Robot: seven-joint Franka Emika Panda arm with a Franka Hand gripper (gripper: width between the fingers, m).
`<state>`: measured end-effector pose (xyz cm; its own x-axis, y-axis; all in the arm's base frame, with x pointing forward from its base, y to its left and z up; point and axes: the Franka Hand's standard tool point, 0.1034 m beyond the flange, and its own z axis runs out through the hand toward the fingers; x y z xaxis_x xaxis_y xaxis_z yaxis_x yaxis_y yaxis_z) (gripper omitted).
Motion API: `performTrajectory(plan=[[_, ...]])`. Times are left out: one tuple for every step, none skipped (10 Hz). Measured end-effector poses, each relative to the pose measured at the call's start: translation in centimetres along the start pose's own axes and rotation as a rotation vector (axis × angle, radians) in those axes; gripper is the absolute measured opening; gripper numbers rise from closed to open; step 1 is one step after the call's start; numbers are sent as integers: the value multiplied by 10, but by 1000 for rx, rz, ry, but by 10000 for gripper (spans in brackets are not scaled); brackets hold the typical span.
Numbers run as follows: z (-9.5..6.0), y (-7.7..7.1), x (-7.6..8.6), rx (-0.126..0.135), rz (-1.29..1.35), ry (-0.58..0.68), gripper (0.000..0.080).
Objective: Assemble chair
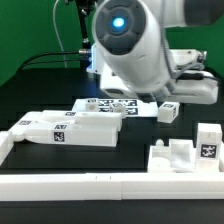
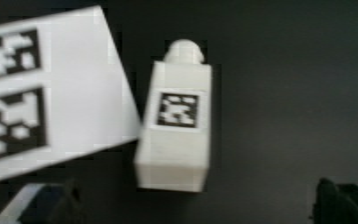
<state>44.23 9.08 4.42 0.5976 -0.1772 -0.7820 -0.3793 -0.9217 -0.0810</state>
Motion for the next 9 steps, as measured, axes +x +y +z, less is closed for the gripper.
performTrajectory(plan=[[-2, 3, 1, 4, 13, 1, 649], [-3, 5, 2, 8, 16, 3, 649], [-3, 6, 2, 8, 17, 2, 649], [-1, 7, 3, 8, 19, -1, 649], [7, 11, 5, 13, 44, -21, 649], [19, 15, 11, 27, 76, -41, 649], [28, 18, 14, 23, 99, -56, 649], [37, 19, 14, 18, 119, -77, 649], [40, 20, 15, 13, 135, -86, 649]])
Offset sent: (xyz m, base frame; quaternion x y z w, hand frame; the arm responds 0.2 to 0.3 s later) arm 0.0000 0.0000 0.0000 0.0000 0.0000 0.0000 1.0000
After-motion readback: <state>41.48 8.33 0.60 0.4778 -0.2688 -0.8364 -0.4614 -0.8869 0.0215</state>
